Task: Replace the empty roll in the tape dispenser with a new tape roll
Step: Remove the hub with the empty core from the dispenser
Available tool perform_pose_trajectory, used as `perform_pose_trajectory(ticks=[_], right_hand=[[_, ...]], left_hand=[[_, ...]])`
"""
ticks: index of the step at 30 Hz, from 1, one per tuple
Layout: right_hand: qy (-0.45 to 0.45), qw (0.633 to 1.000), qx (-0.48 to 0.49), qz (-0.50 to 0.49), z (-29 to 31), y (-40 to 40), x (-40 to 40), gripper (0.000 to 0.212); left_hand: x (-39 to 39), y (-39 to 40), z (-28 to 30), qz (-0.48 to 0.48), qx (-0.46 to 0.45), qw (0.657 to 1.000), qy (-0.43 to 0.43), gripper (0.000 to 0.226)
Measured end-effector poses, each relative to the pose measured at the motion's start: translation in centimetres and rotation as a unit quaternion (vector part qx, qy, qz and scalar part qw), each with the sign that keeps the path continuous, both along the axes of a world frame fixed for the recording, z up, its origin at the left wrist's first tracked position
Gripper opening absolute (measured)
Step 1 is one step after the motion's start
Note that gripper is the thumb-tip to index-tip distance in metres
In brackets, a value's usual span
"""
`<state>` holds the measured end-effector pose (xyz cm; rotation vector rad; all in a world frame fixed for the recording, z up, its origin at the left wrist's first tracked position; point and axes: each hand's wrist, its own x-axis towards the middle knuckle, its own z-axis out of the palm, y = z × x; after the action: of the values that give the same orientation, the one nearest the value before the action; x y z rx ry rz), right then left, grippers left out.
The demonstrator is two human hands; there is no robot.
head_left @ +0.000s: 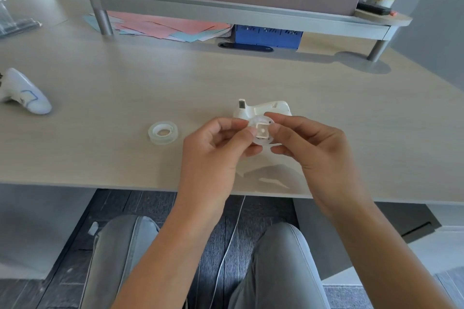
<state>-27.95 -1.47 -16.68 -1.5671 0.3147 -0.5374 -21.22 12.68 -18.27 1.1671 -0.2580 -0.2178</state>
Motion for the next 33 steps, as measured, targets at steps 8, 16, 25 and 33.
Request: perform_pose_trajectory(ticks=[8, 16, 25, 33], right_hand=[[0.027, 0.998, 0.060, 0.019, -0.19, 0.50, -0.31, 0.017], [0.024, 0.974, 0.214, 0.069, 0.08, 0.37, -0.26, 0.025], [0.023, 0.962, 0.259, 0.082, -0.40, 0.35, -0.31, 0.020], [-0.007, 0.990, 0.137, 0.042, -0.79, 0.32, -0.67, 0.024]], left_hand=[[-0.12, 0.58, -0.37, -0.015, 0.021, 0.999, 0.043, 0.011], [-0.09, 0.46, -0.30, -0.065, -0.042, 0.995, 0.060, 0.017], [-0.31, 0.12, -0.49, -0.091, -0.083, 0.986, 0.114, 0.008], [-0.34, 0.08, -0.41, -0.064, -0.061, 0.991, 0.105, 0.011]])
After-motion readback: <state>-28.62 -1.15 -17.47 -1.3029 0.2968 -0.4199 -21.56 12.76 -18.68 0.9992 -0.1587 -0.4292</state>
